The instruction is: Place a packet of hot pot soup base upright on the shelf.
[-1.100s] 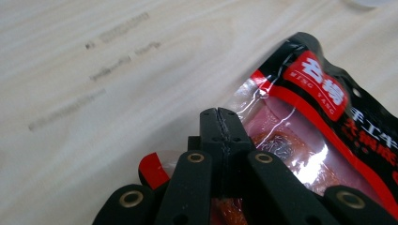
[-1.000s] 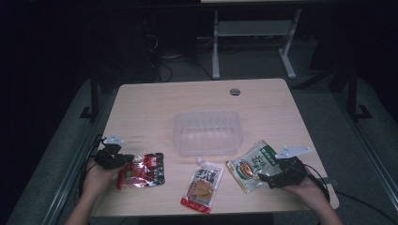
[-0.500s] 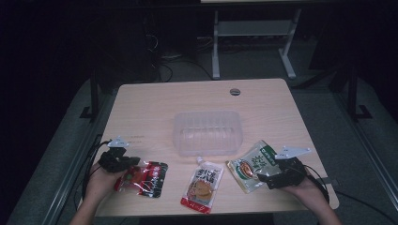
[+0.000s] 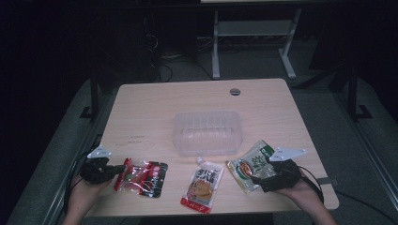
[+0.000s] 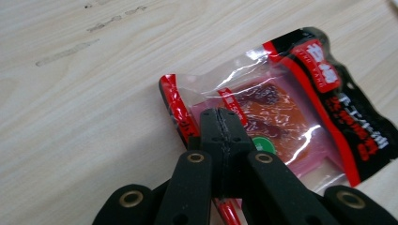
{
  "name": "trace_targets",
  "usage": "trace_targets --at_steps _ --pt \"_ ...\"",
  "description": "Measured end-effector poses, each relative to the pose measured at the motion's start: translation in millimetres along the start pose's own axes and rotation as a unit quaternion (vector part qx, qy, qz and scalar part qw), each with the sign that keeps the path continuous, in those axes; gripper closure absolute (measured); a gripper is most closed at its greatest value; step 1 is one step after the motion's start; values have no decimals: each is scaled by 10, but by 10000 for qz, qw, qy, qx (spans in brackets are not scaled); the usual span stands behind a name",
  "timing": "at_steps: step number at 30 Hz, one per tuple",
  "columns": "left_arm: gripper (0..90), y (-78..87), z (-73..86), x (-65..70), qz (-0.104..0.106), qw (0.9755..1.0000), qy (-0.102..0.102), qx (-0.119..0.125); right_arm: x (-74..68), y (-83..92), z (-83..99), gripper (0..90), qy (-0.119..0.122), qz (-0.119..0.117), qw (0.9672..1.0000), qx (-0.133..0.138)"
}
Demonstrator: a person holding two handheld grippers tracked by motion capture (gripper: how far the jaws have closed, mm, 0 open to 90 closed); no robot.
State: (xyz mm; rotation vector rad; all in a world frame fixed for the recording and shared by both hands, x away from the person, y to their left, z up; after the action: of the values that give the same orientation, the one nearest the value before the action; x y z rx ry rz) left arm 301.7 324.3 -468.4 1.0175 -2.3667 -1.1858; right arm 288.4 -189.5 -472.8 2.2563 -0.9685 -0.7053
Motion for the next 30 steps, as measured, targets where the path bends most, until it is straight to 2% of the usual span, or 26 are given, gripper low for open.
trace_targets --at_steps 1,7,10,18,21,24,26,30 --pt "898 -2 -4 1 -33 10000 -16 -31 -50 -12 -24 61 4 -109 9999 4" --pt "898 -13 40 -17 -146 9998 0 -161 -177 -34 -76 61 103 -317 9994 53" --pt "898 -35 58 -29 -153 9997 84 -173 -258 -60 -113 61 233 -418 9988 67" --pt "898 -89 80 -41 -104 9994 98 -305 -471 -158 -206 60 431 -644 9970 8" --pt "899 -121 96 -44 -114 9989 107 -432 -590 -221 -252 61 578 -761 9954 -29" --pt "899 -163 124 -60 -139 9986 151 -486 -645 -252 -285 60 681 -810 9944 -31" --pt "899 -165 129 -66 -93 9987 215 -453 -718 -281 -320 60 724 -896 9933 -31" --pt "899 -168 128 -58 -153 9985 189 -489 -888 -373 -396 60 899 -1085 9900 -55"
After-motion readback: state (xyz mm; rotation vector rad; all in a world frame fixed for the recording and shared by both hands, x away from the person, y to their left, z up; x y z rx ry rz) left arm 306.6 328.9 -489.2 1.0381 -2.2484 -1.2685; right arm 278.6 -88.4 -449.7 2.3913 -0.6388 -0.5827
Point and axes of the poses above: each handheld gripper's, and its own axes: y roughly backward along the jaws, z roughly out of its underside, x roughly to its right, the point moved 5 cm from there along -y, roughly forward along the jaws, and after that the axes turned 11 degrees about -y, right-handed, at the moved point
